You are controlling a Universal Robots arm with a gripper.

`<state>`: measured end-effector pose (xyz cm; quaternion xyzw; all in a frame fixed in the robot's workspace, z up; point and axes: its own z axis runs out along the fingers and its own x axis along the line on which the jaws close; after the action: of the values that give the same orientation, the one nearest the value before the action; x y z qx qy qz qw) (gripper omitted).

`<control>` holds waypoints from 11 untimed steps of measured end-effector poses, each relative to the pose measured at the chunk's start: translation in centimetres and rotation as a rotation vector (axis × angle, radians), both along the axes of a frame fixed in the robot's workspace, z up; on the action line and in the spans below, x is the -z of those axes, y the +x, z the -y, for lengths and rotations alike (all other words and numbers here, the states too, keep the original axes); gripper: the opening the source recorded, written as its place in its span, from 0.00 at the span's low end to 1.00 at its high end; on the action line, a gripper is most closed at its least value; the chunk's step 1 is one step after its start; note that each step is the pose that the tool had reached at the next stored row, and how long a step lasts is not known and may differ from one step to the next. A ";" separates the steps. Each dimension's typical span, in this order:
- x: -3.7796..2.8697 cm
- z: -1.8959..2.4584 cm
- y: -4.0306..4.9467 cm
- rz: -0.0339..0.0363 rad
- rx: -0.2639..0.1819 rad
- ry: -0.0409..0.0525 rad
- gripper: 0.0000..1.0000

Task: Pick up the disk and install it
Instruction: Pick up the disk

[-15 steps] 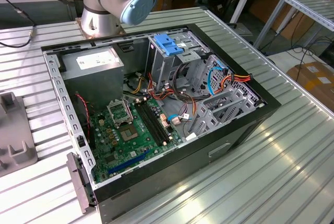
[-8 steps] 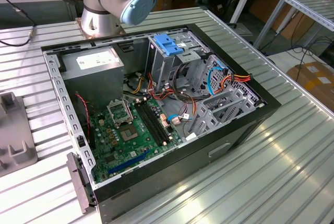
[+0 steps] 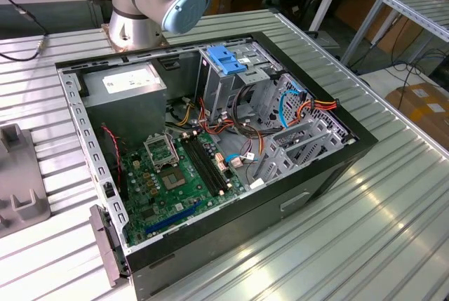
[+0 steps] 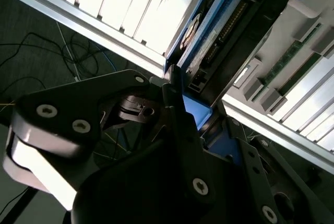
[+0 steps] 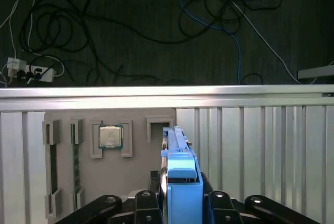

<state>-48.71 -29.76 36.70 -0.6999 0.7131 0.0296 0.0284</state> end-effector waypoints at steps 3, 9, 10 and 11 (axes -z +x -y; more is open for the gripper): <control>-0.30 0.00 0.00 0.0000 0.000 0.0024 0.37; -0.96 0.00 0.00 0.0001 0.000 0.0060 0.37; -1.05 0.00 0.00 0.0001 0.000 0.0065 0.37; -1.15 0.00 0.00 0.0000 0.000 0.0070 0.37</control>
<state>-48.71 -29.76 37.85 -0.6998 0.7130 0.0321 0.0308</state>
